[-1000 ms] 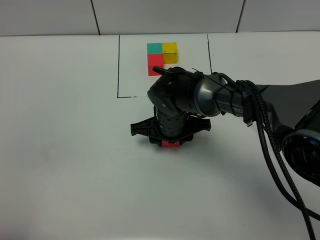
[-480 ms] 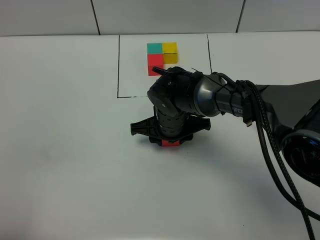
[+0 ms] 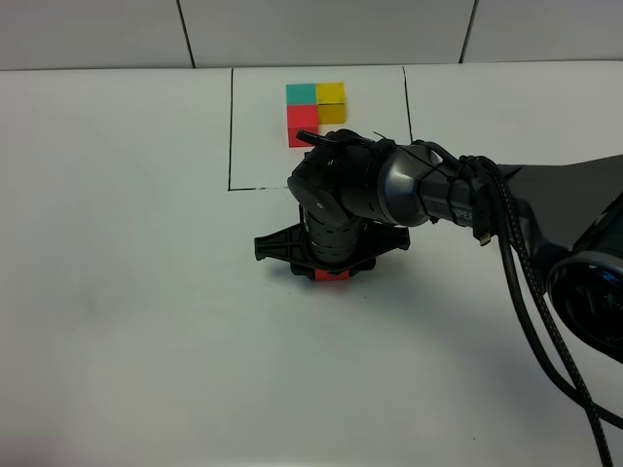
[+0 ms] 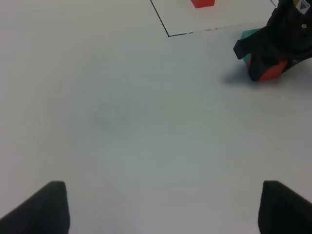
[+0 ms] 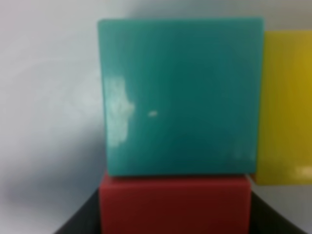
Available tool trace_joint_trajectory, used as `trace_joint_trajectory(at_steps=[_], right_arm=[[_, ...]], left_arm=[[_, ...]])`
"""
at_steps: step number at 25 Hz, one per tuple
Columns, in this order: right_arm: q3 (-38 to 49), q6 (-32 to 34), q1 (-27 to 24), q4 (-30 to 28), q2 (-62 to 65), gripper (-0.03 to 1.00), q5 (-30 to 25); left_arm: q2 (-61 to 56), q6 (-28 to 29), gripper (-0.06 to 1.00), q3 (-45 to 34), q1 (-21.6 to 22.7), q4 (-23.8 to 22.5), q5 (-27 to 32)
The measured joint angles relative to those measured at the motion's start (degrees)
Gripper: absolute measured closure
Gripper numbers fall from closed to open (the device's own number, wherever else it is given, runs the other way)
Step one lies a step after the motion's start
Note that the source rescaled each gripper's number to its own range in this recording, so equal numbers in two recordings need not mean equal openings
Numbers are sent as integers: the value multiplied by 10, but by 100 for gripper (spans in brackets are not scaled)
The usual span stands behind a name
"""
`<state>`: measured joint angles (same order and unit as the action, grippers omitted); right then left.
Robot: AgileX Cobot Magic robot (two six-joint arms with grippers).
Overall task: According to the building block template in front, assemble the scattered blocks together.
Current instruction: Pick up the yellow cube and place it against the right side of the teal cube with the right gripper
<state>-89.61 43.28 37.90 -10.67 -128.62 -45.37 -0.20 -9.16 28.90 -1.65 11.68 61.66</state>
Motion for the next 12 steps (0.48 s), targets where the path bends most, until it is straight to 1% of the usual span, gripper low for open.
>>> trace_joint_trajectory(at_steps=[12], right_arm=[[0, 0, -2, 8, 0, 96, 1]], left_arm=[[0, 0, 15, 0, 0, 0, 0]])
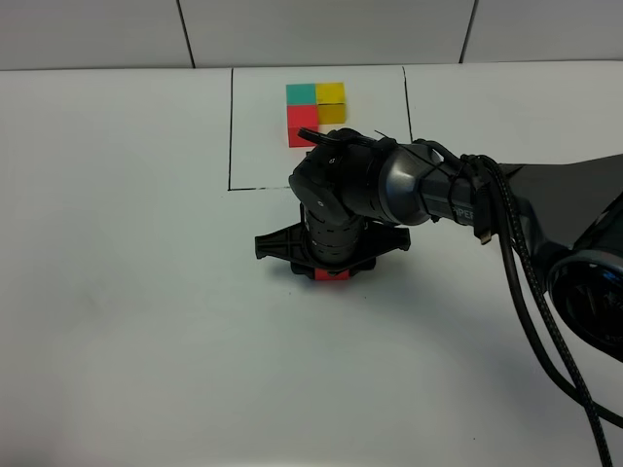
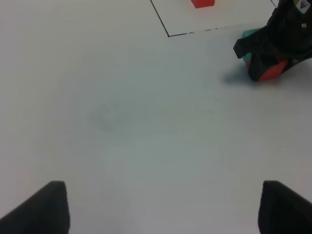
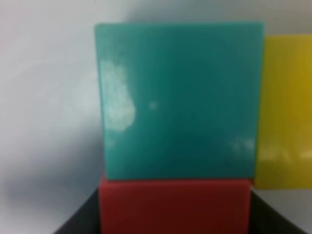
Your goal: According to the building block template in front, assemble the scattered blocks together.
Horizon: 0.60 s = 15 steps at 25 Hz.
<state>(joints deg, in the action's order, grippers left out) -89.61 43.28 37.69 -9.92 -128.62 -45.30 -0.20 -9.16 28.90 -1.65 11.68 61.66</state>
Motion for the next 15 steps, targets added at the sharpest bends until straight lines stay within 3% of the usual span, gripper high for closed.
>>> trace_joint_trajectory(at_steps=[8, 12, 15], right_arm=[[0, 0, -1, 1, 0, 93, 2], [-1, 0, -1, 8, 0, 72, 10], [-1, 0, -2, 4, 0, 50, 16]], left_arm=[[0, 0, 15, 0, 0, 0, 0], [0, 0, 15, 0, 0, 0, 0], [0, 0, 15, 0, 0, 0, 0]])
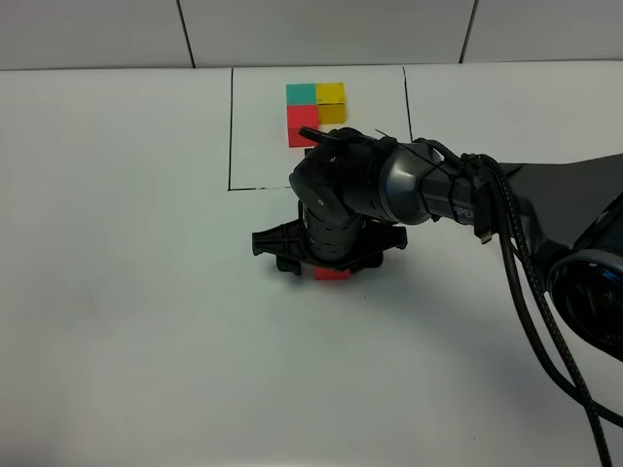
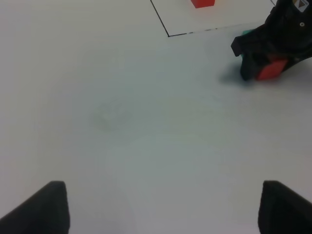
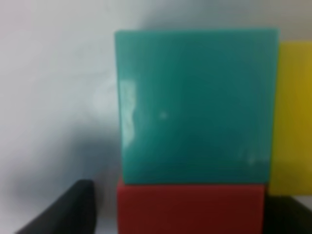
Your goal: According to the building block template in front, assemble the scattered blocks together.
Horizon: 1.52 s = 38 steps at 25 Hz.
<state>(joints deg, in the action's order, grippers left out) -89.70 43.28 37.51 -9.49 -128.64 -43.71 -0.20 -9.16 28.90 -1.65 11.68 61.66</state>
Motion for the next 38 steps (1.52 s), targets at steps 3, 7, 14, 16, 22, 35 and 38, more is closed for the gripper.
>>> trace_joint_trajectory(at_steps=[3, 7, 14, 16, 22, 35, 38], right_arm=[[0, -3, 0, -3, 0, 27, 3], [0, -24, 0, 9, 0, 3, 4], [2, -39, -1, 21, 9, -3, -16], [7, -50, -1, 23, 16, -3, -34], [42, -66, -1, 42, 73, -3, -45], [246, -177, -79, 95, 261, 3, 24], [269, -218, -145, 89, 291, 4, 18]], left_arm=[[0, 0, 15, 0, 0, 0, 0], [0, 0, 15, 0, 0, 0, 0], [0, 1, 15, 0, 0, 0, 0], [0, 1, 15, 0, 0, 0, 0], [0, 1, 15, 0, 0, 0, 0], [0, 1, 15, 0, 0, 0, 0], [0, 1, 15, 0, 0, 0, 0]])
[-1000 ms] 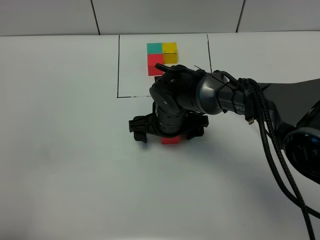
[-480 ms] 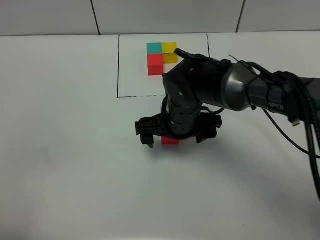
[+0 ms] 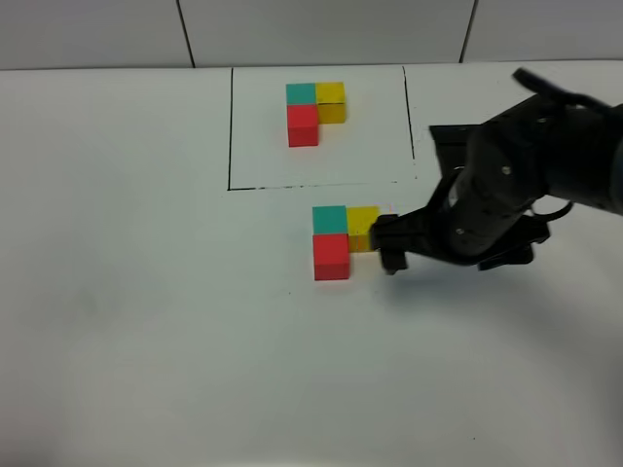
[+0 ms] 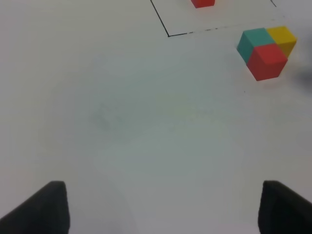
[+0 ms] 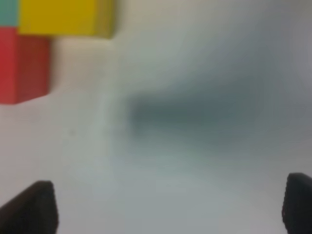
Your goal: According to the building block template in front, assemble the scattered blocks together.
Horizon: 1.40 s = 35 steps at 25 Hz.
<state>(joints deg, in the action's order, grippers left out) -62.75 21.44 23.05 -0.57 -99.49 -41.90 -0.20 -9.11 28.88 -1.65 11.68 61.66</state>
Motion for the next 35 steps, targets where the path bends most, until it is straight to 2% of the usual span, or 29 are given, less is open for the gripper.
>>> trace_joint_trajectory(at_steps=[8, 12, 19, 28, 35], right_arm=[[1, -125, -203, -21, 49, 7, -31], [1, -168, -269, 9, 71, 8, -31], [31, -221, -284, 39, 176, 8, -44], [164, -226, -284, 41, 402, 8, -46], [262, -226, -284, 55, 609, 8, -72]], left_arm=[[0, 0, 15, 0, 0, 0, 0], [0, 0, 15, 0, 0, 0, 0], [0, 0, 15, 0, 0, 0, 0], [0, 0, 15, 0, 0, 0, 0], [0, 0, 15, 0, 0, 0, 0]])
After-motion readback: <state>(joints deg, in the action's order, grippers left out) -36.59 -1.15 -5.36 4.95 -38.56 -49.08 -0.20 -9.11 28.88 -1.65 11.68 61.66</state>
